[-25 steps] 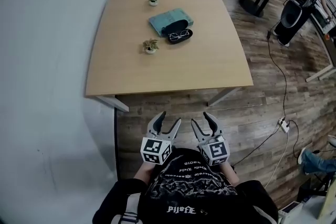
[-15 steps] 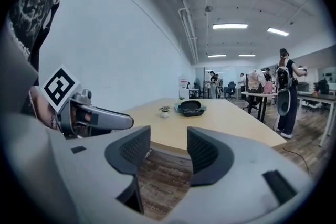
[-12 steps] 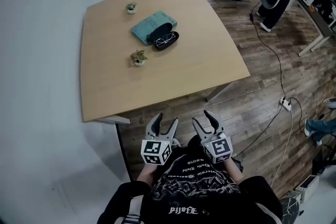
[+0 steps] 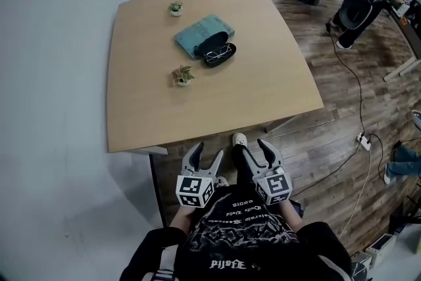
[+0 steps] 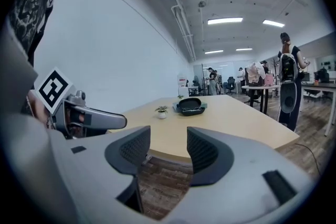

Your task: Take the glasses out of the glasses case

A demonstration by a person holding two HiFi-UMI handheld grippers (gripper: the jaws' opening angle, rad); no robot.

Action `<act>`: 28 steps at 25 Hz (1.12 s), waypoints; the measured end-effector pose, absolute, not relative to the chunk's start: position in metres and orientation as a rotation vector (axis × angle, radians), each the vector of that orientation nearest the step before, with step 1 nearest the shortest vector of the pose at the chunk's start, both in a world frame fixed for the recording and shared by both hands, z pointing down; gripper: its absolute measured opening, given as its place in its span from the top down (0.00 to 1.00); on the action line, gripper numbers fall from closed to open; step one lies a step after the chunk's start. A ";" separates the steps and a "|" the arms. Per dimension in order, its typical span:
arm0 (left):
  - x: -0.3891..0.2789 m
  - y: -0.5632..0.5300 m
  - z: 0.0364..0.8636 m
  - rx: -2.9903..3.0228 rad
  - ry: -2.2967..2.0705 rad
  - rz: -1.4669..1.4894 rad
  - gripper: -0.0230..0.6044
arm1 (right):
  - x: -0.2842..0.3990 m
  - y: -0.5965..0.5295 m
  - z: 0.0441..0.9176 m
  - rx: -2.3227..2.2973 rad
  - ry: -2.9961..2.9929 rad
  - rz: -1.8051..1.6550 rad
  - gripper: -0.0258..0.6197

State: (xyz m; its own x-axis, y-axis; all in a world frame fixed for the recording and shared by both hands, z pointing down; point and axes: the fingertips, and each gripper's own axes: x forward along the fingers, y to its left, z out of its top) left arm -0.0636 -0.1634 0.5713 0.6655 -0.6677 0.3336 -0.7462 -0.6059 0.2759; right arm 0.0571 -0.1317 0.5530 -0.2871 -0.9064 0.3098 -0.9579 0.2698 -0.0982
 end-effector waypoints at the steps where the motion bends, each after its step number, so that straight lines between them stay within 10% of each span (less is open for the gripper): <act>1: -0.064 -0.170 0.571 2.485 -1.125 0.274 0.53 | 0.057 -0.141 0.553 1.735 -2.354 0.390 0.61; 28: 0.001 -0.358 0.565 2.287 -1.375 0.295 0.53 | 0.124 -0.389 0.550 1.434 -2.521 0.383 0.61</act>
